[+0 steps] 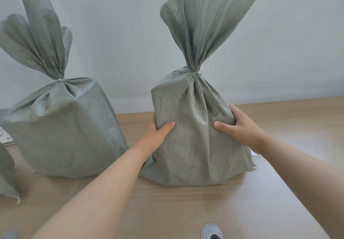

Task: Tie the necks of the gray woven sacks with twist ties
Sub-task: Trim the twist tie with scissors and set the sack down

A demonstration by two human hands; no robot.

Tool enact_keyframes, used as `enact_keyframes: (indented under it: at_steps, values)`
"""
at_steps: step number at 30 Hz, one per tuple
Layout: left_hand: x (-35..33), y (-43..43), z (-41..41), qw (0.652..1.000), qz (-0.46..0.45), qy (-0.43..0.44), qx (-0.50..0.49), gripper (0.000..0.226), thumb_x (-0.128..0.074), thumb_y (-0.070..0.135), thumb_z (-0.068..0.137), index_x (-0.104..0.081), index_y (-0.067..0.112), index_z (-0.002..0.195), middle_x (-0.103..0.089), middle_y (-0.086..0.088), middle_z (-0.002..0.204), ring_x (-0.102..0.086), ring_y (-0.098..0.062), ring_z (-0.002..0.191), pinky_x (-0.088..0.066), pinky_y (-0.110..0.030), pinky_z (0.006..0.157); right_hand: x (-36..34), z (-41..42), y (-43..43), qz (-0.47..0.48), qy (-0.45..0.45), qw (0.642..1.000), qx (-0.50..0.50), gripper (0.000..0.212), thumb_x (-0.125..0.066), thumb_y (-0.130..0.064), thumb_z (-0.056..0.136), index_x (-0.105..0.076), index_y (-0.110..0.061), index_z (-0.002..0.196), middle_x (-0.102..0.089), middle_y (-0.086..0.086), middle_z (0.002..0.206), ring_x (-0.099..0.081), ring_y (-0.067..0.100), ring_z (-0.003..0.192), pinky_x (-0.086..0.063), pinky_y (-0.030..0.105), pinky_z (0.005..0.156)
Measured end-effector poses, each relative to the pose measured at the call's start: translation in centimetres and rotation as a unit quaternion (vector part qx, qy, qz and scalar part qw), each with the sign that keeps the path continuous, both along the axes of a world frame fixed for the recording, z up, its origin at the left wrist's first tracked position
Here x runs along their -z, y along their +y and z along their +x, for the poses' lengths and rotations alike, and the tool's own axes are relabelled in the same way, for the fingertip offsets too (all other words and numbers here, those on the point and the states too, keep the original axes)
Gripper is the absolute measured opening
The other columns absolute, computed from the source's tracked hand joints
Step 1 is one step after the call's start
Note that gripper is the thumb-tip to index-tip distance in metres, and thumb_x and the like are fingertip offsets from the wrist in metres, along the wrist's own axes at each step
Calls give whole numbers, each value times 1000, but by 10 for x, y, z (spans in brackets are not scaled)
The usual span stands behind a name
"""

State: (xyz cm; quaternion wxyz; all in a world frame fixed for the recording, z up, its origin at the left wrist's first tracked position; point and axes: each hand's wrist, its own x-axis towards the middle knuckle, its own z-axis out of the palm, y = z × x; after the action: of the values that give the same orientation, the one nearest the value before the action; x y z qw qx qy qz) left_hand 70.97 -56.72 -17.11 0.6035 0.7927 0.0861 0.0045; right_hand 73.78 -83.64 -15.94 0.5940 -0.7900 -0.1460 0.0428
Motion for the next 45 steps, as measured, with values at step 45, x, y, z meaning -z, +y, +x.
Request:
enact_keyframes:
  at_steps: [45]
  values:
    - [-183,133,-325,987,92,-96,89,57,-66,16,87,-45,42,134,-55,14,135,-48,-2,128,-37,-32,110,-183,-326,133,-20,-57,996,65,58,-73,-18,88,-49,-39,135,-56,-13,133,-52,10,126,-43,35,106]
